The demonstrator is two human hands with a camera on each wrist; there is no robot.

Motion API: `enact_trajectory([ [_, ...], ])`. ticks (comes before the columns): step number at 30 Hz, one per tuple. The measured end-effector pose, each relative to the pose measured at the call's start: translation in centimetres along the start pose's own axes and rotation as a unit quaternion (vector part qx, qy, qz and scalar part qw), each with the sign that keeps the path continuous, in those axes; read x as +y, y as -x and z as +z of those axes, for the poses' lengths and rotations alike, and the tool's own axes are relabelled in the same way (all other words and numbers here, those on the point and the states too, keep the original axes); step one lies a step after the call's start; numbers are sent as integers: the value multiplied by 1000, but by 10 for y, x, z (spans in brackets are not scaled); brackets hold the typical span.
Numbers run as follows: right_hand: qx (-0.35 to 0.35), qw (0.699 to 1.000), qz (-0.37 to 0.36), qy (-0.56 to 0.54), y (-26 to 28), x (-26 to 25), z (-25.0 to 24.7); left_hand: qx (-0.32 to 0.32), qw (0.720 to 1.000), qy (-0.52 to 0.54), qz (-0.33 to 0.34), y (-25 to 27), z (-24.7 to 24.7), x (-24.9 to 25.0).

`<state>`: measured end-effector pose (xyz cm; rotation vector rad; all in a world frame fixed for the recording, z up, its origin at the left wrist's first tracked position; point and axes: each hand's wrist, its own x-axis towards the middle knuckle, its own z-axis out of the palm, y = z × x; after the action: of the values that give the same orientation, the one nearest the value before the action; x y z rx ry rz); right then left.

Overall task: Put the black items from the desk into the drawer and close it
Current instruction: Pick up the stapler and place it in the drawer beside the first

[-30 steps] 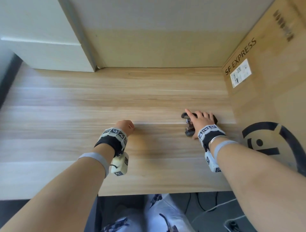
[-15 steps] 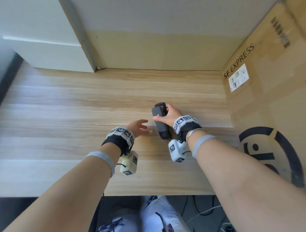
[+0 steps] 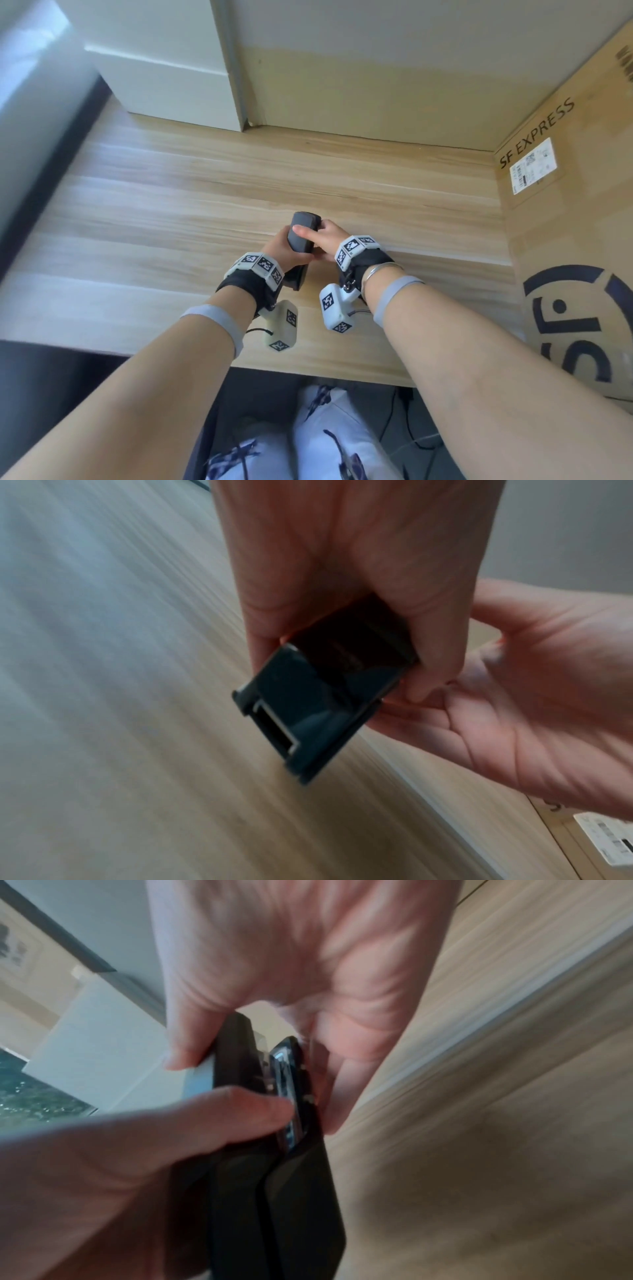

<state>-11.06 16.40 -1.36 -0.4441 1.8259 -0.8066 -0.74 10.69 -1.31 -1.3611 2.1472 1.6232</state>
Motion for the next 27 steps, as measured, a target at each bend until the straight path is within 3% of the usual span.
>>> enact_trajectory([
  [6,23,997,-12,71,15,-11,35,30,999,-14,-37,27,-44,-46],
  [11,69,968,-36,238,19,-12,78,54,997,-14,-60,64,-84,-96],
  [18,63,931,-88,350,11,-2,160,63,992,-23,-104,130,-140,-178],
  [27,198,881,-65,425,1,49,226,-19,986,29,-164,191,-160,-289],
])
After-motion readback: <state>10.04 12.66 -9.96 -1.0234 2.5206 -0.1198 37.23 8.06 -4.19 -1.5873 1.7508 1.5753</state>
